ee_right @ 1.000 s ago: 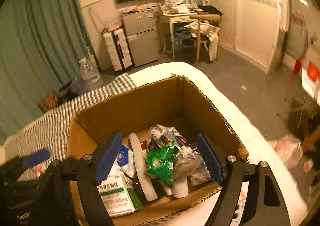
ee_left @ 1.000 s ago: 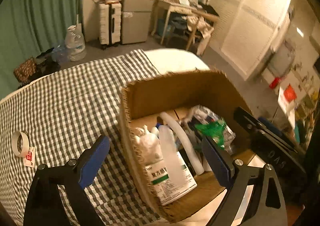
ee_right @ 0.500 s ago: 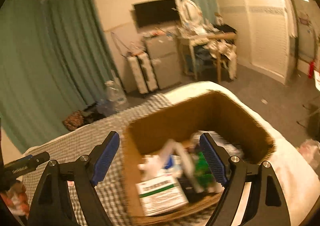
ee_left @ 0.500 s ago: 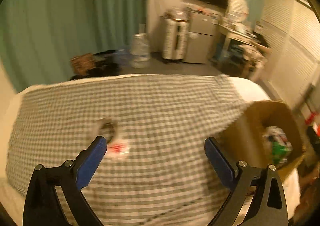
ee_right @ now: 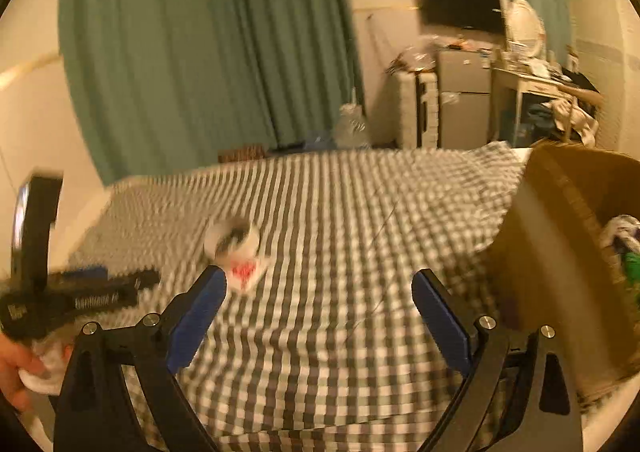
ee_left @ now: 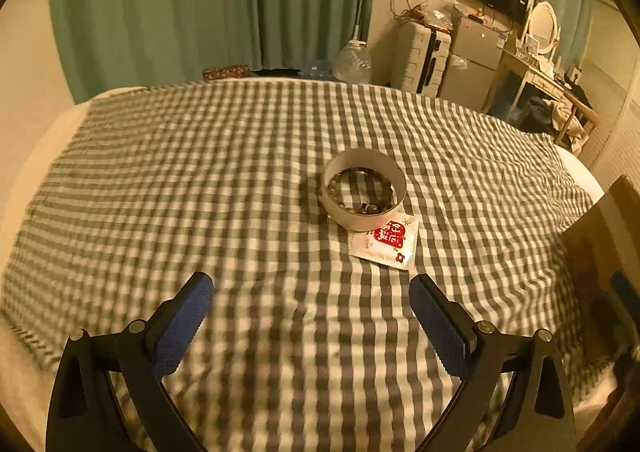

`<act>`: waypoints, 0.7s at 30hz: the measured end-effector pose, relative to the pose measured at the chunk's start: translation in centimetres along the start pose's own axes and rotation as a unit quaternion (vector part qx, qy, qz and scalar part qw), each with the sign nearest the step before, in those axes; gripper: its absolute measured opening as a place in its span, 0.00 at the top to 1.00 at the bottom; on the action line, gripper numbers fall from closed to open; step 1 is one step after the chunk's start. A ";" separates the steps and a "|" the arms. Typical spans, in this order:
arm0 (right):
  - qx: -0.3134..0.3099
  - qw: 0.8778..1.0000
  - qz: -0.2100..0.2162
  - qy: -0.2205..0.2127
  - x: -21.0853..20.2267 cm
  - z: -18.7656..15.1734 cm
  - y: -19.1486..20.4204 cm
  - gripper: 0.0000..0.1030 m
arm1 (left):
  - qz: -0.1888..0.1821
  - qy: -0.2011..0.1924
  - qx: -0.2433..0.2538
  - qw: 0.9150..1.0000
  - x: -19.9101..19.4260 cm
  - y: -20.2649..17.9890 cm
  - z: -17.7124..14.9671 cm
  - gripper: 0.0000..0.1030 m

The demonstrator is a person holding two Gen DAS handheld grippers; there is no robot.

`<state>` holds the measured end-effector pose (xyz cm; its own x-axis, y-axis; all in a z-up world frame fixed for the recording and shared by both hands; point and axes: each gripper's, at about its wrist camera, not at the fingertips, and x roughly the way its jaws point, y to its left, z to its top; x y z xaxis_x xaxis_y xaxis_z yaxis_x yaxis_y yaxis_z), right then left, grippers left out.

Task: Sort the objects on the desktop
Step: 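Move both open tools back over the tape roll and bracelet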

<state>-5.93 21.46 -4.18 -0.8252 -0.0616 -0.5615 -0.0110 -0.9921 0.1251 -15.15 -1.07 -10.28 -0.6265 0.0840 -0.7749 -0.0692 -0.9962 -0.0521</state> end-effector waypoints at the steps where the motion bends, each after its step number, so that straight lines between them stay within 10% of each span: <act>1: -0.020 1.000 -0.007 0.010 1.2 -0.8 0.6 0.08 | -0.007 0.001 0.002 1.000 1.2 -0.1 0.0 0.02; 21: -0.020 0.996 -0.025 0.081 12.5 -2.2 1.7 0.08 | -0.112 -0.015 -0.011 0.994 12.1 -0.5 4.9 0.02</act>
<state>-15.00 18.81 -12.78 -0.7217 -0.0262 -0.6917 -0.0244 -0.9977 0.0632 -26.48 0.55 -16.57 -0.6198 0.3042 -0.7234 -0.1929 -0.9526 -0.2353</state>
